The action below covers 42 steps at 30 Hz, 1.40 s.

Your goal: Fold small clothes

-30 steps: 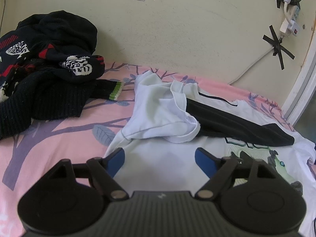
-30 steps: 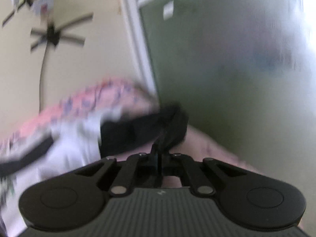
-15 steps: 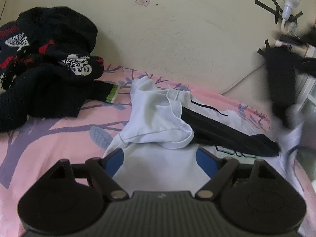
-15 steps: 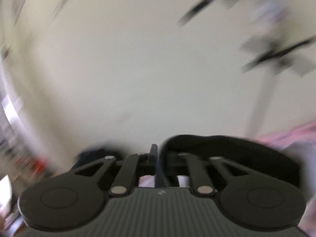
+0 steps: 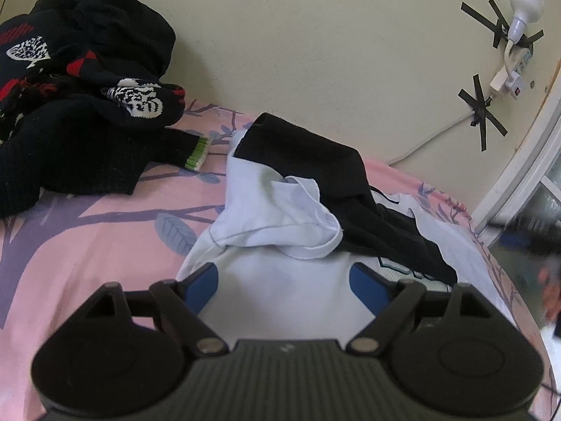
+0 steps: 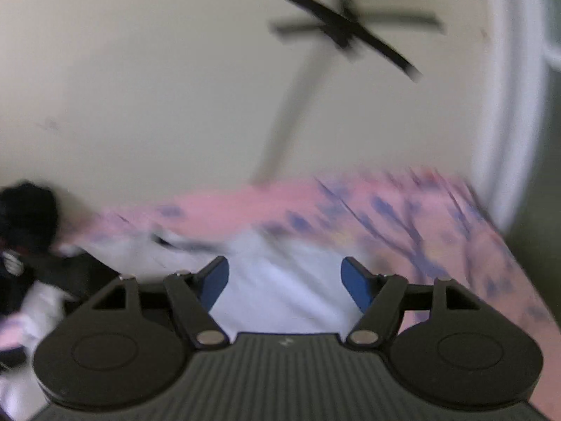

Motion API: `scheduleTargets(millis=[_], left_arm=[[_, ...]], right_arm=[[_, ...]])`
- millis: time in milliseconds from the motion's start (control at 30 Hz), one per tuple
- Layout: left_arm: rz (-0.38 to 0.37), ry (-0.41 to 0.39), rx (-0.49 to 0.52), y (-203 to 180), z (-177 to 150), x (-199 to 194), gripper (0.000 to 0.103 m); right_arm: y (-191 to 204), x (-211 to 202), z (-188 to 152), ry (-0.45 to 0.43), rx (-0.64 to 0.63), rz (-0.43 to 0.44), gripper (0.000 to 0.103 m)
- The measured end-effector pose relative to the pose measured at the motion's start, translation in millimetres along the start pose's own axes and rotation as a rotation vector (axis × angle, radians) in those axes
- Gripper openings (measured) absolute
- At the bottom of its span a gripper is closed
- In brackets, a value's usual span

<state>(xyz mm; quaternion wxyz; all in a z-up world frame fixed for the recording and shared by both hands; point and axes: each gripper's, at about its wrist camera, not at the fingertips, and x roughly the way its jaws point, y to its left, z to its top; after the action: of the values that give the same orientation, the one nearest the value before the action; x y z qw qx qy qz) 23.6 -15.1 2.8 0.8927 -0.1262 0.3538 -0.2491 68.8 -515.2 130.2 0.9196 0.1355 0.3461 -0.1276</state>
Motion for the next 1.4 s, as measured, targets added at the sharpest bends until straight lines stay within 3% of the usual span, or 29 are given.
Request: scheduleTargets(millis=[33,67,100,133,200,333,400,433,467,500,533,633,700,767,900,933,1000,1033,1133,1200,1233,1400], left_arm=[[-0.003,-0.001,-0.004,0.5,-0.1,0.1,0.085],[-0.005,-0.002,-0.008,1.0,-0.1,0.2,0.085],[-0.007,-0.003,-0.012,1.7,-0.1,0.1,0.085],[-0.010,-0.004,-0.016,2.4,-0.2,0.0,0.085],[-0.011,-0.006,-0.021,3.2,-0.2,0.0,0.085],[-0.006,-0.004,-0.015,2.7,-0.4,0.6,0.085],[-0.005,-0.003,-0.011,2.1,-0.4,0.6,0.085],[-0.007,-0.003,-0.011,2.2,-0.4,0.6,0.086],[-0.009,-0.003,-0.012,2.4,-0.4,0.5,0.086],[-0.011,-0.002,-0.013,2.8,-0.3,0.4,0.086],[-0.015,-0.002,-0.015,3.2,-0.3,0.3,0.086],[-0.023,-0.003,-0.018,4.0,-0.1,0.0,0.086],[-0.025,-0.003,-0.020,4.3,0.0,-0.2,0.086],[-0.026,-0.004,-0.022,5.0,0.1,-0.3,0.086],[-0.031,-0.004,-0.037,7.9,1.8,-0.5,0.086],[-0.035,-0.003,-0.046,9.2,2.5,-0.1,0.086],[-0.041,-0.001,-0.059,11.2,3.8,0.4,0.086],[-0.044,-0.001,-0.062,11.6,4.2,0.2,0.086],[-0.046,-0.001,-0.062,11.3,4.4,-0.9,0.087],[-0.046,-0.001,-0.062,11.2,4.3,-1.1,0.087],[-0.046,-0.001,-0.061,11.1,4.3,-1.3,0.087],[-0.028,-0.004,-0.041,6.7,2.4,-2.4,0.087]], right_arm=[[-6.4,6.3,-7.1,0.020,0.021,0.010,0.063],[-11.5,12.9,-17.0,0.045,0.034,0.035,0.050],[-12.1,15.0,-26.4,0.058,0.033,0.032,0.007],[-7.2,16.0,-33.0,0.048,0.023,0.024,0.000],[-14.1,12.6,-36.1,-0.007,0.009,-0.020,0.000],[-20.3,18.6,-29.4,-0.048,-0.050,-0.221,0.000],[-21.0,12.5,-25.1,-0.059,-0.064,-0.202,0.002],[-15.4,5.4,-22.3,-0.090,-0.069,-0.194,0.010],[-8.5,0.8,-19.0,-0.132,-0.073,-0.179,0.049],[3.0,-7.7,-16.2,-0.189,-0.082,-0.154,0.071],[18.0,-13.3,-12.7,-0.224,-0.105,-0.110,0.070],[68.3,-6.9,-2.5,-0.183,-0.184,0.102,0.062],[104.8,7.9,-0.6,-0.123,-0.224,0.220,0.029],[140.8,34.1,-1.2,-0.049,-0.235,0.302,0.014],[205.9,103.9,-11.0,0.128,-0.220,0.374,0.017],[216.3,111.9,-15.2,0.106,-0.215,0.398,0.019],[246.4,112.1,-18.3,0.066,-0.357,0.375,0.028],[252.1,109.9,-15.8,0.081,-0.384,0.368,0.028],[234.6,96.1,1.3,0.121,-0.369,0.423,0.030],[201.1,70.5,9.5,0.067,-0.311,0.433,0.044],[179.4,53.7,10.0,0.032,-0.293,0.431,0.047],[67.3,-15.7,-13.8,-0.051,-0.257,0.260,0.047]])
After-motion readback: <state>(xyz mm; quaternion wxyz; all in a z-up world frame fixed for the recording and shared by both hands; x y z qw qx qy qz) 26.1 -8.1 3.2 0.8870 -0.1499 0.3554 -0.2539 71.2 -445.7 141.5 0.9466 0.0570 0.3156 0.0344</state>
